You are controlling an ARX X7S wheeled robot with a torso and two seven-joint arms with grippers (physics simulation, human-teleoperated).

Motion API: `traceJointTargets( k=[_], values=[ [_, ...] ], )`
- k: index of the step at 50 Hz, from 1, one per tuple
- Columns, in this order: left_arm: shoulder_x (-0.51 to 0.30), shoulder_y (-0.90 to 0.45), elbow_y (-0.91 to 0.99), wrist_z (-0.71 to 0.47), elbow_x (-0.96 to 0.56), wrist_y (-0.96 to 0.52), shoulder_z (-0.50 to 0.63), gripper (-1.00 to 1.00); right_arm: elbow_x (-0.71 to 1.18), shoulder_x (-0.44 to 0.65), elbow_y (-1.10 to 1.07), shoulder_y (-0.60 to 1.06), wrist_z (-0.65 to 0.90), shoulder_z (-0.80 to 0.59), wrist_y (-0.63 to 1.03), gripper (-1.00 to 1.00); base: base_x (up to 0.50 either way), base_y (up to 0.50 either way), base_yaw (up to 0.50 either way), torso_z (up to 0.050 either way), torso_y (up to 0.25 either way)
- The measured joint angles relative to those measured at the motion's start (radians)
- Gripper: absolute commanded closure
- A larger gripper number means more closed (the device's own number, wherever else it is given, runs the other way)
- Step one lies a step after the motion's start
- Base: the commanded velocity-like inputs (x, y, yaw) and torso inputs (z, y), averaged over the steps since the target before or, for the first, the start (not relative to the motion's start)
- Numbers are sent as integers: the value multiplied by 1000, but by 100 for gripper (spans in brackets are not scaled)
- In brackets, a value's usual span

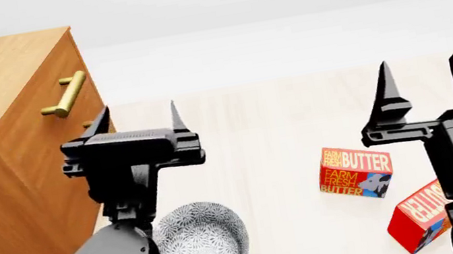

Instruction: Put the chocolate pudding in the top drawer of the cabinet and close it.

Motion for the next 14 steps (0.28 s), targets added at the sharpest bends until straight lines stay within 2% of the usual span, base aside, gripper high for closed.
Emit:
traceJointTargets(
  k=[14],
  values=[
    [-61,52,105,42,23,57,18,-100,-39,-39,13,6,-2,9,2,-100,0,0,0,0,0]
  ],
)
